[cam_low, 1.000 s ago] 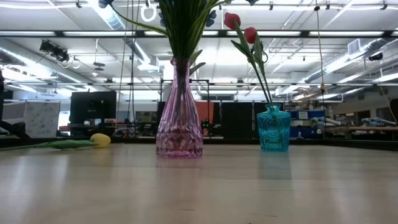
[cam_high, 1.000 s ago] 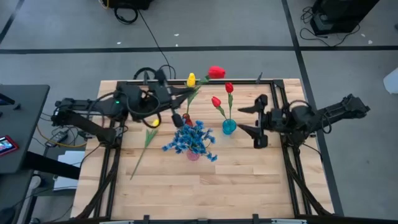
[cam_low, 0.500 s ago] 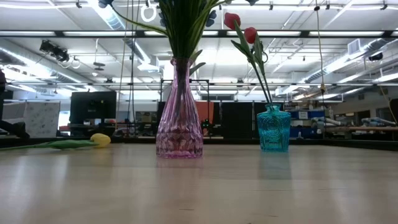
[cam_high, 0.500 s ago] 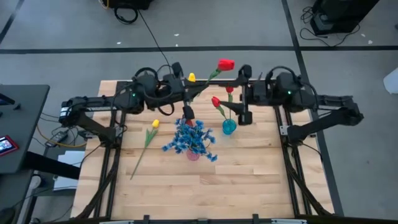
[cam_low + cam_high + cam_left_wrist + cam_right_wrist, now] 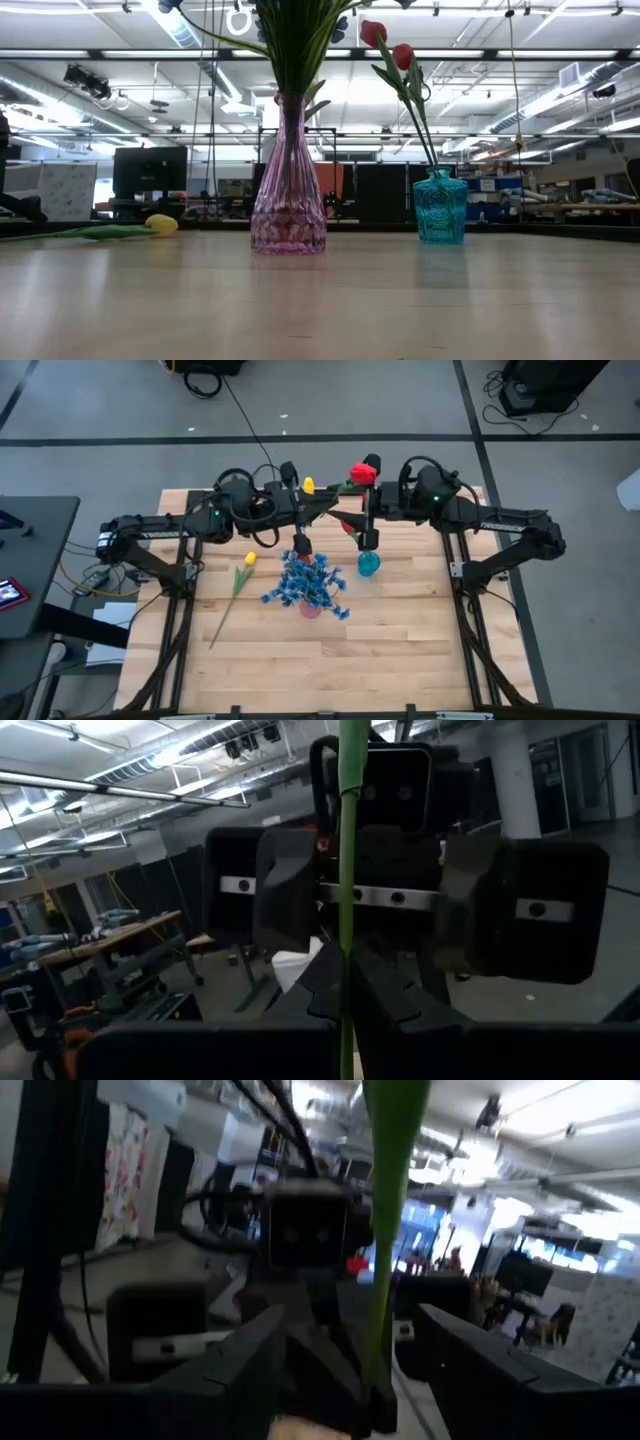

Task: Sort flowers into vase by color
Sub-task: Put the red tulip into the blue transparent vase

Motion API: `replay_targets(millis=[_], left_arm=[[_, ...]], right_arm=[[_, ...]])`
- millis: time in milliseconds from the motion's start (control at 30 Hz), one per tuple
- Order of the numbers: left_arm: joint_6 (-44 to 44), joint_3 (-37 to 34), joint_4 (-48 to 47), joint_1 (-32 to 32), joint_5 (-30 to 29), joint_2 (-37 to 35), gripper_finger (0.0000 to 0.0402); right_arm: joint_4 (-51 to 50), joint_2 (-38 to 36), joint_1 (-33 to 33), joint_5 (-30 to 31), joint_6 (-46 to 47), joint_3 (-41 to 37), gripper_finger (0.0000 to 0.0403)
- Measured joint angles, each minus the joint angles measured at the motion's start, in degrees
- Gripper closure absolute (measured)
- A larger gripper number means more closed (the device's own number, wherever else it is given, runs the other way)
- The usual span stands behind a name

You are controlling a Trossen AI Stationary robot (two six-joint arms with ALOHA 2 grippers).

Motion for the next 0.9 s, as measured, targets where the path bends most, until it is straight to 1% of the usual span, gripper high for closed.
replay_targets(millis=[167, 400, 700, 800, 900], left_arm=[[1.43, 0.0, -0.39, -0.02, 0.03, -0.02, 0.0385], [1.52, 0.0, -2.18, 0.0, 0.03, -0.01, 0.0381], [1.43, 0.0, -2.27, 0.0, -0.29, 0.2, 0.0379], [0.56, 0.0, -2.76, -0.02, -1.92, 0.08, 0.0366], [-0.39, 0.0, -3.4, 0.09, -1.83, -0.86, 0.0341]], right_arm=[[3.0, 0.15, 0.04, -0.07, -0.03, 0.17, 0.0207], [2.86, -0.29, -0.03, 0.01, -0.03, 0.17, 0.0272], [1.68, -0.23, -0.85, 0.39, 1.39, 0.17, 0.036], [0.25, -0.23, -1.4, 0.42, 1.83, 0.17, 0.0381], [-1.69, -0.54, -1.81, 0.48, 1.87, 0.15, 0.0388]])
